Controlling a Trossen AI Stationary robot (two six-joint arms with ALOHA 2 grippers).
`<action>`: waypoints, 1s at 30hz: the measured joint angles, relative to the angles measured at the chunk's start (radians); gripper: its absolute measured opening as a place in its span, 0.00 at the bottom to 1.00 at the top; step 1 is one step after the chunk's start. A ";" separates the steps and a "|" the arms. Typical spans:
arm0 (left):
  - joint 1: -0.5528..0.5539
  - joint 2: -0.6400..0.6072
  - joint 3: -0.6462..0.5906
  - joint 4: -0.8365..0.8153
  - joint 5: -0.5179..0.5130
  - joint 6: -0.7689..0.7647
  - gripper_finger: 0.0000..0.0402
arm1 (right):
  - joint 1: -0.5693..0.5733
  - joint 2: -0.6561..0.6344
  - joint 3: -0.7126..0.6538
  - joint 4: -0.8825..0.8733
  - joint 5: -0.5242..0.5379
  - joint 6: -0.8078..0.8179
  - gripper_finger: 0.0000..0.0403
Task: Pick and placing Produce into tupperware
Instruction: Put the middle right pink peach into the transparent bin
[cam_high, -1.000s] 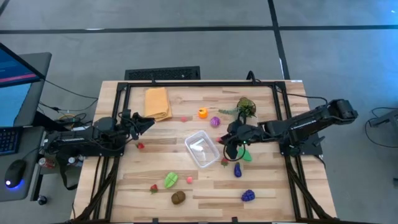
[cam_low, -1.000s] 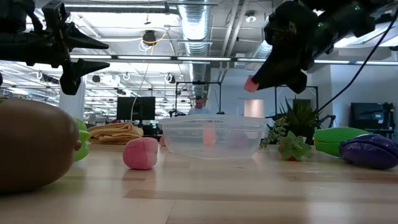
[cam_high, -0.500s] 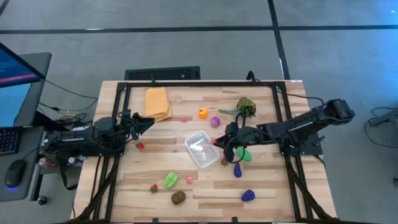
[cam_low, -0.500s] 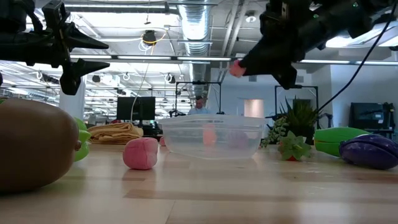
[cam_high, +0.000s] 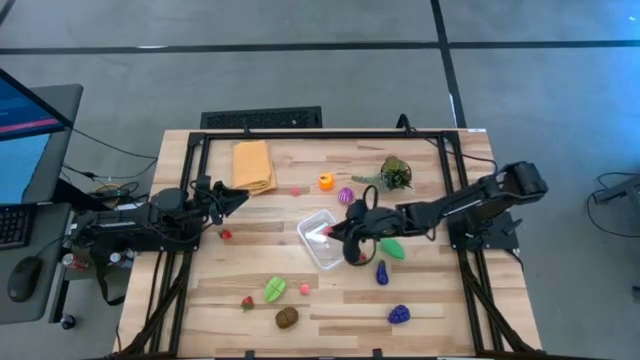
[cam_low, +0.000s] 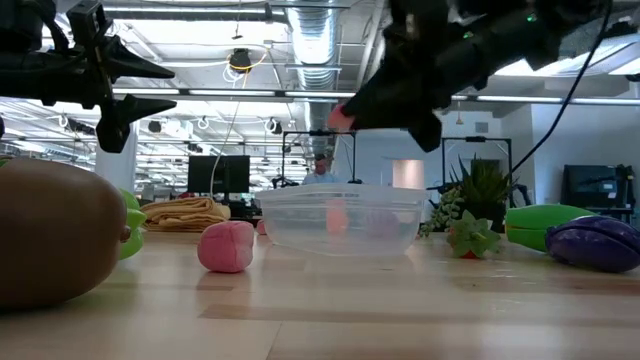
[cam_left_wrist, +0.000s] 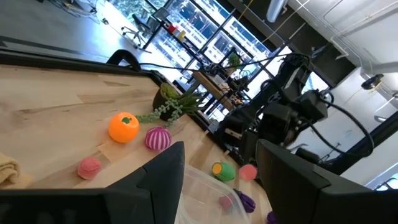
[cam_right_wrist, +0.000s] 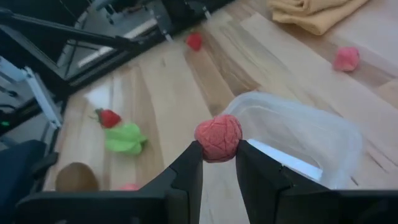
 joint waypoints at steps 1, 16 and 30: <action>0.000 0.000 0.000 0.000 0.000 0.000 0.47 | -0.005 0.019 0.011 -0.001 0.000 0.000 0.28; 0.000 0.000 0.000 0.000 0.000 0.000 0.47 | -0.070 0.260 0.202 -0.005 -0.105 0.000 0.28; 0.000 0.000 0.000 0.000 0.001 0.001 0.47 | -0.101 0.295 0.257 -0.122 -0.098 0.009 0.28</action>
